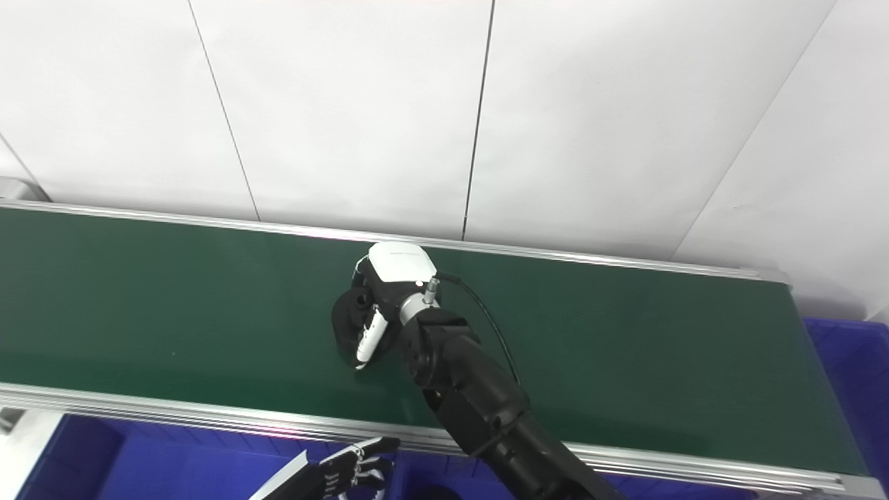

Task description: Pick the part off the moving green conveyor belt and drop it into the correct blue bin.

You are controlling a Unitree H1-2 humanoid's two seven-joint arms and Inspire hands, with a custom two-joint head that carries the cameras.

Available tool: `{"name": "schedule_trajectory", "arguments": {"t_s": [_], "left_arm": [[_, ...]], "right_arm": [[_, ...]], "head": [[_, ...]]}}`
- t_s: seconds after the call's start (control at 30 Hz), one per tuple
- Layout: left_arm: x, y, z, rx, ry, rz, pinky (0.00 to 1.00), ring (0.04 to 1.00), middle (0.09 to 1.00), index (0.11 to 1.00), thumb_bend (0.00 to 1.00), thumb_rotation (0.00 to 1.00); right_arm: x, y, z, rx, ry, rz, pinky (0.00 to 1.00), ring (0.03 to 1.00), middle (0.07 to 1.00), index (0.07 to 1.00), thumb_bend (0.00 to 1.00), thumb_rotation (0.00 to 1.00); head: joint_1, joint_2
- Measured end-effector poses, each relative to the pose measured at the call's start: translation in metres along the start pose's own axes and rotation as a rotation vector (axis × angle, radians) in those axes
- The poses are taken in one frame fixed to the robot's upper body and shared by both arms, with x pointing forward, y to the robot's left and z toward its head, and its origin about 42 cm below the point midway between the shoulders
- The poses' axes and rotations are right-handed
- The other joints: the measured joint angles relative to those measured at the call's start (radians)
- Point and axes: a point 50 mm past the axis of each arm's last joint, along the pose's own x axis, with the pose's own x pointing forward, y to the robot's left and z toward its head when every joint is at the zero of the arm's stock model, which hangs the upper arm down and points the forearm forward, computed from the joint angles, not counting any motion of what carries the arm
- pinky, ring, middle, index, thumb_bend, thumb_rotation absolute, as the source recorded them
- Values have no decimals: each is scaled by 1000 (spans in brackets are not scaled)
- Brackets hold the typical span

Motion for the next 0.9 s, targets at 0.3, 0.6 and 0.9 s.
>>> {"name": "schedule_trajectory", "arguments": {"t_s": [0.3, 0.6, 0.9], "left_arm": [[-2, 6, 0, -19, -7, 15, 806, 880, 925, 904, 923, 436], [-4, 10, 1, -57, -27, -3, 873, 898, 931, 903, 913, 418], [-11, 16, 6, -30, -34, 11, 874, 889, 914, 893, 914, 433]], "right_arm": [[-14, 4, -12, -41, -28, -68, 211, 280, 400, 514, 521, 0], [-71, 2, -23, 67, -111, -126, 322, 401, 439, 511, 526, 0], [-154, -68, -29, 136, -120, -366, 320, 396, 429, 519, 525, 0]], "head": [[-9, 5], [-38, 32], [-48, 64]]}}
